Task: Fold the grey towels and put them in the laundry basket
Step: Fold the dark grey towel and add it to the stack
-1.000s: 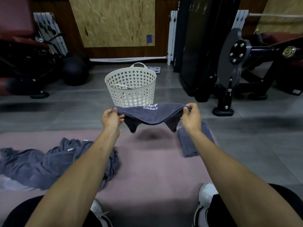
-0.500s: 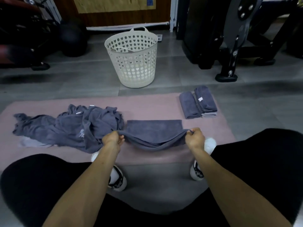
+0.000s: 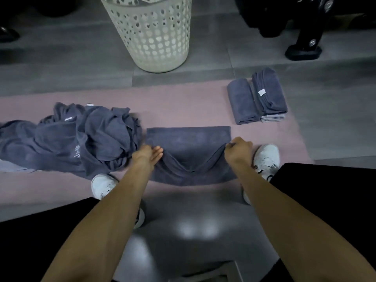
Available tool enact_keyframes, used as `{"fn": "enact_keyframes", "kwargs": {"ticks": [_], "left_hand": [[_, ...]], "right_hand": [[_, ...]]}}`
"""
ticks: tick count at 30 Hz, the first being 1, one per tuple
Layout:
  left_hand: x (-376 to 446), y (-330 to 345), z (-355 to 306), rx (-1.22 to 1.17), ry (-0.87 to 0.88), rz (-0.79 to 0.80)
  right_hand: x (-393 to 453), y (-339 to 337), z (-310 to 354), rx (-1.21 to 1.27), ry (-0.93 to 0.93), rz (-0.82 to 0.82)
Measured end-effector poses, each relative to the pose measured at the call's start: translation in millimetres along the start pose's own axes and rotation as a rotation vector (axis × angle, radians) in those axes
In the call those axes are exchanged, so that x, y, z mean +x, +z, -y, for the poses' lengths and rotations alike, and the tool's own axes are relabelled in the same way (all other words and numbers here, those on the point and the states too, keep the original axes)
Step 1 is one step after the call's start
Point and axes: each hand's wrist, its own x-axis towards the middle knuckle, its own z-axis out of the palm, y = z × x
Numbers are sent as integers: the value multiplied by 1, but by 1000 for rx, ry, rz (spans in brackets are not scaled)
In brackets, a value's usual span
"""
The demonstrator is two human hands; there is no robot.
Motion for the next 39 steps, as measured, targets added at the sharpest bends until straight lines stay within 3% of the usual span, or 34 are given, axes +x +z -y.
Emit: {"fn": "enact_keyframes", "kwargs": {"ticks": [6, 8, 10, 12, 16, 22, 24, 28, 31, 34, 39], "left_hand": [[69, 46, 1, -1, -7, 63], [89, 61, 13, 266, 137, 32], [105, 74, 25, 610, 397, 62], [112, 90, 36, 851, 576, 228], [106, 140, 52, 1157, 713, 491], [102, 205, 76, 1264, 750, 832], [107, 217, 78, 1246, 733, 796], [124, 230, 72, 1336, 749, 577], [137, 240, 70, 1417, 734, 610], [140, 252, 80, 1401, 706, 615], [137, 261, 96, 1358, 752, 421]], "right_hand": [[82, 42, 14, -52, -33, 93], [104, 49, 13, 8, -45, 134], [122, 50, 5, 11, -63, 153], [138, 50, -8, 14, -55, 195], [159, 46, -33, 142, 21, 344], [163, 41, -42, 448, -24, 285], [165, 44, -46, 413, -20, 221], [175, 50, -63, 222, 27, 174], [180, 57, -76, 167, 61, 205], [180, 64, -84, 192, 101, 244], [177, 67, -89, 244, 105, 251]]}}
